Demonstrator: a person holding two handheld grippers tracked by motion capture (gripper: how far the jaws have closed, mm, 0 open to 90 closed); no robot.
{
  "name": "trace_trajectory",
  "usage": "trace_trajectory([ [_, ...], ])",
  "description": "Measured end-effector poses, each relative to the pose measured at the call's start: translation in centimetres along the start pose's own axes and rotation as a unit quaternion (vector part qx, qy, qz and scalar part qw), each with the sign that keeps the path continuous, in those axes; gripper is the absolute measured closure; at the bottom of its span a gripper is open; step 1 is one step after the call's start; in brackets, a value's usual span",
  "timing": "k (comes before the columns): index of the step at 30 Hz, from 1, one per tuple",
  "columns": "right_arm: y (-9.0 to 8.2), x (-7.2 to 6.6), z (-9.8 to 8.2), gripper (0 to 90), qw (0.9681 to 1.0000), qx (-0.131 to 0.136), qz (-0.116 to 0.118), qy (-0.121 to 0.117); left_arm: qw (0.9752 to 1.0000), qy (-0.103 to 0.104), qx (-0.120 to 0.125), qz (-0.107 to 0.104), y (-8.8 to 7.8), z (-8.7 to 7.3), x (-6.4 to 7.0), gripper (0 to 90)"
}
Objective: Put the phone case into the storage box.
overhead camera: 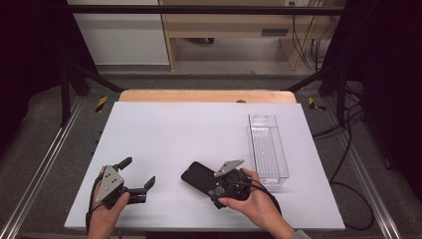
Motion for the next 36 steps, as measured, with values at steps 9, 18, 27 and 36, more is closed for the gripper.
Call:
trace_trajectory([
  [9,-1.5,0.3,2.2,17.8,0.9999,-0.009,0.0,-0.01,0.9992,0.038,-0.006,-0.009,0.5,0.2,1.4,1.5],
  [18,-2.9,1.8,5.7,17.8,0.9994,-0.033,0.004,-0.011,0.9953,0.097,-0.002,-0.006,1.8,0.7,3.3,2.0],
  [27,-3.4,2.2,8.9,17.8,0.9982,-0.054,0.016,-0.017,0.98,0.197,0.004,0.028,3.7,1.2,5.8,6.2],
  [36,-2.7,1.4,9.7,17.8,0.9968,-0.069,0.03,-0.028,0.9616,0.268,0.007,0.059,4.7,0.9,7.0,15.1],
])
Point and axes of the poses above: each handheld gripper's, and its own axes: y roughly forward along the jaws, z roughly out of its top, x roughly to its right, the point moved 1 cm from there along y, roughly forward along the jaws, and after that the axes turned 9 degrees about z, right-handed, at the moved point
